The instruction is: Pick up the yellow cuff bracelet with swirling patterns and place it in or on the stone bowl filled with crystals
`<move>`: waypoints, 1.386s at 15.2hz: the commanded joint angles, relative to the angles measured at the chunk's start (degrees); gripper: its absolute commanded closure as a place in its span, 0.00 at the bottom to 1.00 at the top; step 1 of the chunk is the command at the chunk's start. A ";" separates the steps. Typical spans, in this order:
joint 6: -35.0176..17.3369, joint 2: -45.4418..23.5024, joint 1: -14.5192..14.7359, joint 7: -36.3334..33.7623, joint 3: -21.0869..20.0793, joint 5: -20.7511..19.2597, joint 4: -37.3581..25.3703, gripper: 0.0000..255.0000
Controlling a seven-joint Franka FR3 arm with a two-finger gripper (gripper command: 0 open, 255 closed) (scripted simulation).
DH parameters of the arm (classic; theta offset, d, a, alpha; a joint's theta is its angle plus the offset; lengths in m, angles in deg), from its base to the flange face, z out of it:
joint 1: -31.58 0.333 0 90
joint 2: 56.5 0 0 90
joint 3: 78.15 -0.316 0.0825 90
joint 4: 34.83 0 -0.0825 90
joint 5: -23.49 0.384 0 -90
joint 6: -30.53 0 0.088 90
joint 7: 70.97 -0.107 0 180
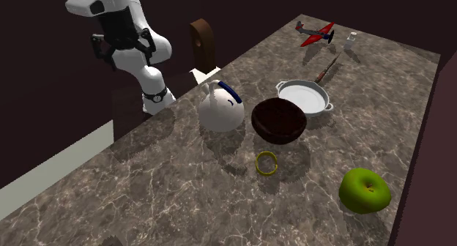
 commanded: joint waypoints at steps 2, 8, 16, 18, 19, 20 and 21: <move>-1.46 -0.82 0.27 -1.04 -0.73 0.71 0.62 0.00; -10.43 -7.25 1.84 -6.96 -5.17 4.55 2.84 0.00; -22.11 -19.33 3.52 -14.37 -10.99 7.88 1.56 0.00; -24.81 -22.84 3.82 -16.22 -12.39 8.24 0.47 0.00; -26.11 -24.66 3.95 -17.16 -13.08 8.34 -0.19 0.00; -27.37 -26.51 4.07 -18.11 -13.76 8.37 -0.92 0.00; -28.59 -28.40 4.18 -19.08 -14.43 8.33 -1.73 0.00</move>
